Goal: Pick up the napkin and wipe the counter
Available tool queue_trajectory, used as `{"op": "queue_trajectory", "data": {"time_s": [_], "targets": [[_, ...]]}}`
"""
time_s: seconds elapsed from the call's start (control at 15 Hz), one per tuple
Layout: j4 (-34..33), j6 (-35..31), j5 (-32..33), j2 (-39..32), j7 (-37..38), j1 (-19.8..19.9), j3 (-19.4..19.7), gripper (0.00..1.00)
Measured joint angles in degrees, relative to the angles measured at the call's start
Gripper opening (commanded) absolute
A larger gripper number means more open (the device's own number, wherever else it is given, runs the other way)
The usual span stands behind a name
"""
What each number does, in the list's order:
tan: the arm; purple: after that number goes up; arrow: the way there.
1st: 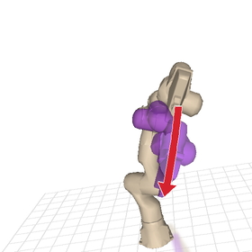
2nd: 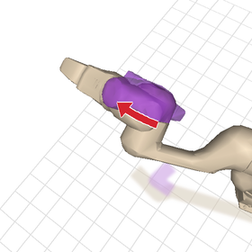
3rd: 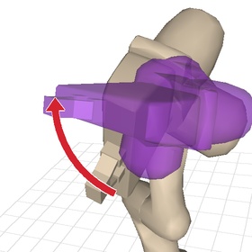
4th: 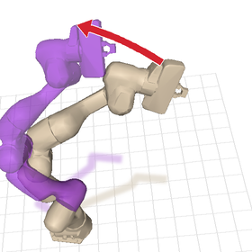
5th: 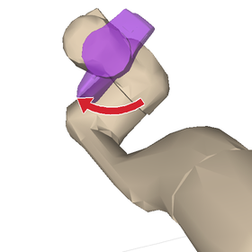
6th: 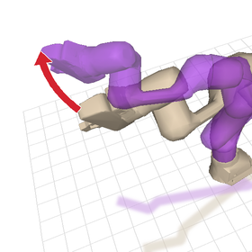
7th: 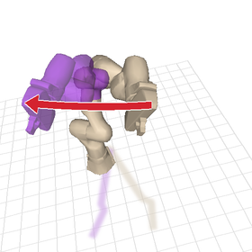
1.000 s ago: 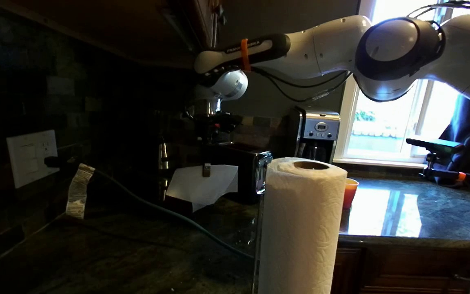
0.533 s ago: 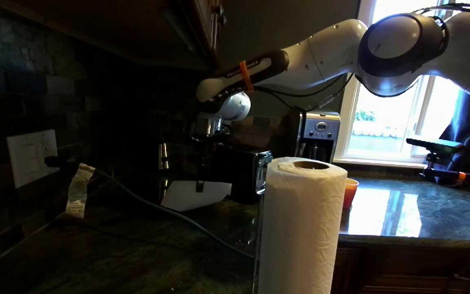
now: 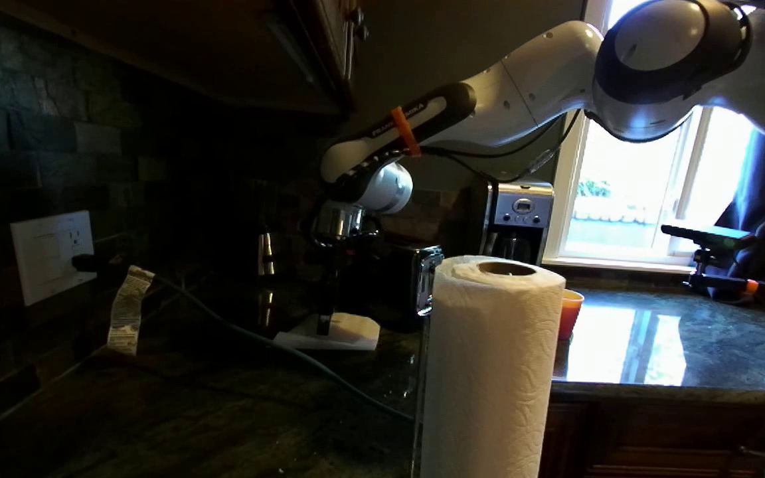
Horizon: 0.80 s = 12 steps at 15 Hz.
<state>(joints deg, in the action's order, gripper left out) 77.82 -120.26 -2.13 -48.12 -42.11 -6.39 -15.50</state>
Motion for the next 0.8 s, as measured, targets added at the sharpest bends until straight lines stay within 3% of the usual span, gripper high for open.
{"op": "queue_trajectory", "data": {"time_s": [0.2, 0.8], "targets": [[6.8, -3.3, -0.5, 6.3, 2.2, 0.1, -0.2, 1.00], [30.8, -12.5, -0.7, 27.8, 15.8, 0.9, 1.5, 1.00]]}}
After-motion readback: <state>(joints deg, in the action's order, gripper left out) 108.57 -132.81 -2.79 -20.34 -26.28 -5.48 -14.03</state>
